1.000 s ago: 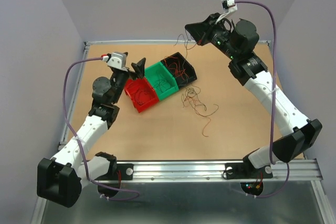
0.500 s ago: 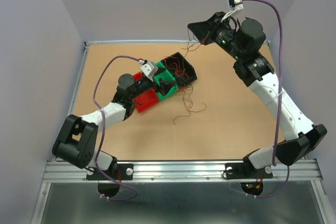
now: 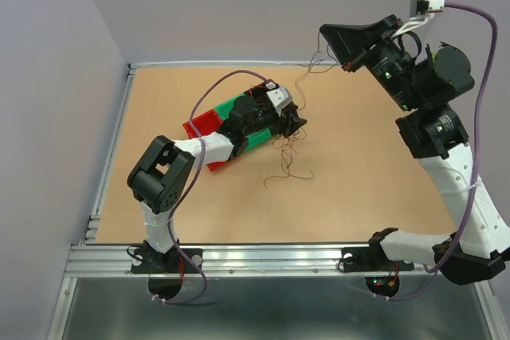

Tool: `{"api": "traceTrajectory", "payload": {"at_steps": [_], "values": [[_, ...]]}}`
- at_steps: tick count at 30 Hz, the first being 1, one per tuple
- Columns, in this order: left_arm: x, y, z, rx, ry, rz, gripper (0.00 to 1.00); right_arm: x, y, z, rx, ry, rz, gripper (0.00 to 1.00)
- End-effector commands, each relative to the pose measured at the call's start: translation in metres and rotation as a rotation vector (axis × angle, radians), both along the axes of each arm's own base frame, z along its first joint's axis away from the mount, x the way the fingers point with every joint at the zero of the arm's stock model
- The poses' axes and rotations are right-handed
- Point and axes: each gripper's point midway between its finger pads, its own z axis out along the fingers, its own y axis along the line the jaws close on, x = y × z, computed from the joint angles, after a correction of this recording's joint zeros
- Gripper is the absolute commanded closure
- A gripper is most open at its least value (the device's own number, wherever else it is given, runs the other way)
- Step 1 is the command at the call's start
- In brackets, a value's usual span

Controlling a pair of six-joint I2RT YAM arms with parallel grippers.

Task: Untangle the cables

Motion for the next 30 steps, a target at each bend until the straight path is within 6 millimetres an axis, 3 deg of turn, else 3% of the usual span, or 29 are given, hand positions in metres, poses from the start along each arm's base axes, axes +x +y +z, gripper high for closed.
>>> {"api": "traceTrajectory", "payload": {"at_steps": [1,5,9,10,11,13,15,17,18,21,22,25,28,30], "values": [[-0.004,-0.019,-0.021,0.076,0.019,-0.035,0.35,-0.033,-0.037,0.050,0.081,-0.106,-0.094,0.99],[-0.033,-0.043,-0.074,0.195,0.066,-0.095,0.45,-0.057,-0.068,0.080,0.148,-0.167,-0.181,1.00],[-0.090,-0.073,-0.096,0.263,0.028,-0.206,0.43,-0.065,-0.104,0.096,0.232,-0.179,-0.326,0.99],[-0.090,-0.071,-0.099,0.271,0.028,-0.201,0.41,-0.064,-0.107,0.096,0.234,-0.179,-0.344,1.00],[-0.102,-0.079,-0.099,0.278,0.025,-0.221,0.39,-0.062,-0.110,0.096,0.235,-0.176,-0.363,0.99],[-0.097,-0.078,-0.079,0.262,0.023,-0.168,0.35,-0.056,-0.112,0.091,0.229,-0.163,-0.389,1.00],[-0.084,-0.067,-0.042,0.206,0.024,-0.114,0.29,-0.047,-0.103,0.081,0.205,-0.144,-0.373,0.99],[-0.078,-0.054,-0.017,0.171,0.016,-0.086,0.25,-0.040,-0.097,0.073,0.187,-0.129,-0.362,0.99],[-0.069,-0.038,0.001,0.155,0.013,-0.044,0.22,-0.034,-0.093,0.065,0.174,-0.112,-0.360,0.99],[-0.049,-0.008,0.013,0.161,0.051,0.056,0.20,-0.025,-0.085,0.053,0.153,-0.091,-0.345,1.00],[-0.027,0.018,0.029,0.128,0.065,0.160,0.20,-0.021,-0.082,0.048,0.145,-0.084,-0.342,1.00],[0.003,0.071,0.061,0.050,0.079,0.295,0.18,-0.010,-0.065,0.034,0.104,-0.063,-0.291,0.99],[0.045,0.153,0.089,-0.057,0.110,0.505,0.13,0.004,-0.042,0.010,0.048,-0.023,-0.220,0.99],[0.054,0.182,0.104,-0.096,0.101,0.571,0.08,0.015,-0.028,-0.007,0.016,0.010,-0.184,0.99]]}}
